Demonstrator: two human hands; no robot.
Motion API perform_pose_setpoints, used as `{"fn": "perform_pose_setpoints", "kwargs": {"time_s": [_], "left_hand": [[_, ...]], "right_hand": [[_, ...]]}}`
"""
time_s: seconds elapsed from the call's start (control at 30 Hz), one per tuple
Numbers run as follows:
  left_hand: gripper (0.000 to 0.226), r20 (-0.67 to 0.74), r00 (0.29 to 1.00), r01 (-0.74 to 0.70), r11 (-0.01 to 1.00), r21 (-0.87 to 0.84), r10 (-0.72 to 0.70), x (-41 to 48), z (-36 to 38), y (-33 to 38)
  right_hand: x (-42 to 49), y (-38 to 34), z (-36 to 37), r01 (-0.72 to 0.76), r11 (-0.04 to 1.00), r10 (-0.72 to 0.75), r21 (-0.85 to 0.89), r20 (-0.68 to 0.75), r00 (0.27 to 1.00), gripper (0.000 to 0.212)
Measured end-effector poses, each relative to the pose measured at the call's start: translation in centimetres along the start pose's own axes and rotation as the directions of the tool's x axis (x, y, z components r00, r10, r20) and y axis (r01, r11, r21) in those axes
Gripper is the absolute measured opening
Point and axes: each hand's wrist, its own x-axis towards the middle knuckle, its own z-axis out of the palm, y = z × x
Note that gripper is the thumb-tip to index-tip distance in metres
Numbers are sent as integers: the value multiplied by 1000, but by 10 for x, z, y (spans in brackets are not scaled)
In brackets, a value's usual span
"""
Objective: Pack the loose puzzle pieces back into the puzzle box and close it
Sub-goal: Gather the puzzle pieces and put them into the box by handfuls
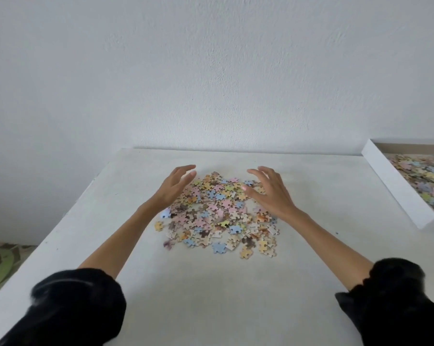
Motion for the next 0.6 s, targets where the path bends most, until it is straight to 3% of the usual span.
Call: {"fn": "perform_pose_setpoints", "kwargs": {"time_s": [0.13, 0.2, 0.33, 0.4, 0.53, 0.6], "left_hand": [[60, 200, 980, -31, 997, 74, 15, 20, 19, 17], [56, 284, 958, -75, 989, 128, 36, 22, 26, 24], [76, 358, 930, -144, 976, 162, 78, 5, 14, 31], [90, 396, 915, -201, 940, 277, 79, -10, 1, 29], [121, 506, 862, -173, 917, 359, -35, -42, -11, 11], [130, 496, 867, -195, 885, 423, -46, -52, -6, 4]], "right_hand": [[19, -5, 4, 83, 995, -66, -55, 264, 962, 70], [18, -4, 10, 134, 986, -96, -102, 307, 947, 81], [0, 6, 9, 152, 988, -139, -25, 272, 952, 97], [-8, 6, 5, 180, 984, -167, -15, 300, 939, 104], [-9, -1, 2, 234, 970, -183, -59, 451, 873, 118], [-5, -3, 7, 255, 963, -175, -84, 523, 834, 122]]}}
